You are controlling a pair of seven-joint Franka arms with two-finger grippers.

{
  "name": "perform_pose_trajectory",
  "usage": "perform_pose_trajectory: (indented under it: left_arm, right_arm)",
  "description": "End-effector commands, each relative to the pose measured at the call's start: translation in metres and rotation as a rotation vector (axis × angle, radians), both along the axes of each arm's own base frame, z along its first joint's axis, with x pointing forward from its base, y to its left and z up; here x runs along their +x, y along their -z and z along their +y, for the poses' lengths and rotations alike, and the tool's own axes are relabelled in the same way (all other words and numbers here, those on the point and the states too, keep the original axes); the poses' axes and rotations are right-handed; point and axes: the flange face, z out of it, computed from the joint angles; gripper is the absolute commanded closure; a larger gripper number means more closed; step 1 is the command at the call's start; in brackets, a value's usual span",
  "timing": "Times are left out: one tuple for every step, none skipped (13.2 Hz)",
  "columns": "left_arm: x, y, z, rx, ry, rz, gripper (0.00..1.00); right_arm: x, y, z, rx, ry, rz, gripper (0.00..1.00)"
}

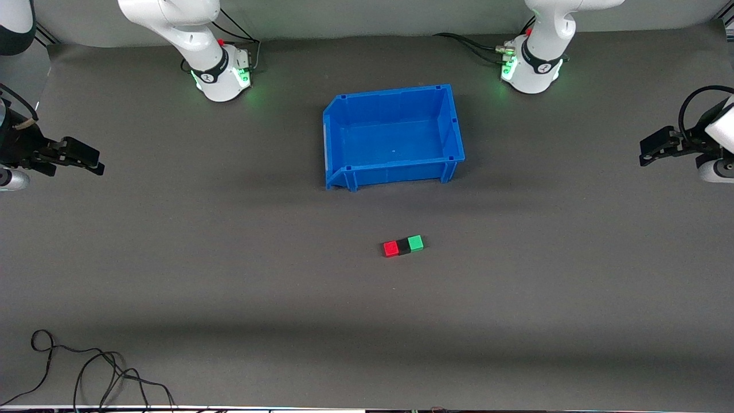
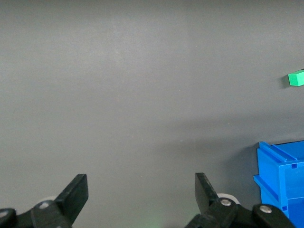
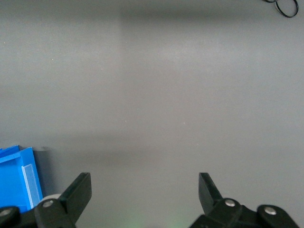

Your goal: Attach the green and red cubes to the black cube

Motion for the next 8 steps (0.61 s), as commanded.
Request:
perform_pose_trajectory:
  left_arm:
    - [-0.0003, -0.0088, -0.0001, -0.015, 0.015, 0.000, 0.00]
    - [-0.0002, -0.0089, -0.0020, -0.024, 0.017, -0.001, 0.00]
    - [-0.0002, -0.0088, -0.0025, -0.037, 0.015, -0.001, 0.00]
    - [-0.0005, -0.0086, -0.0025, -0.037, 0.014, 0.002, 0.00]
    - [-0.0005, -0.0086, -0.0025, -0.037, 0.014, 0.002, 0.00]
    - [-0.0005, -0.0086, -0.0027, -0.038, 0.014, 0.002, 0.00]
    - [-0.0005, -0.0086, -0.0033, -0.037, 0.015, 0.002, 0.00]
    - [-0.0002, -0.0088, -0.0025, -0.037, 0.015, -0.001, 0.00]
  right_arm:
    - [-0.0023, -0.0059, -0.0029, 0.019, -0.007, -0.001, 0.00]
    - [-0.0016, -0.0069, -0.0032, 0.024, -0.005, -0.002, 0.00]
    - [-0.0011, -0.0061, -0.0026, 0.038, -0.004, -0.001, 0.00]
    - [-0.0007, -0.0052, -0.0026, 0.046, -0.002, 0.001, 0.00]
    - [-0.0007, -0.0052, -0.0024, 0.047, -0.002, 0.001, 0.00]
    - [-0.0008, -0.0051, -0.0026, 0.046, -0.004, 0.002, 0.00]
    - [-0.0013, -0.0059, -0.0026, 0.046, -0.002, 0.001, 0.00]
    - [-0.0012, -0.0067, -0.0009, 0.046, -0.005, -0.001, 0.00]
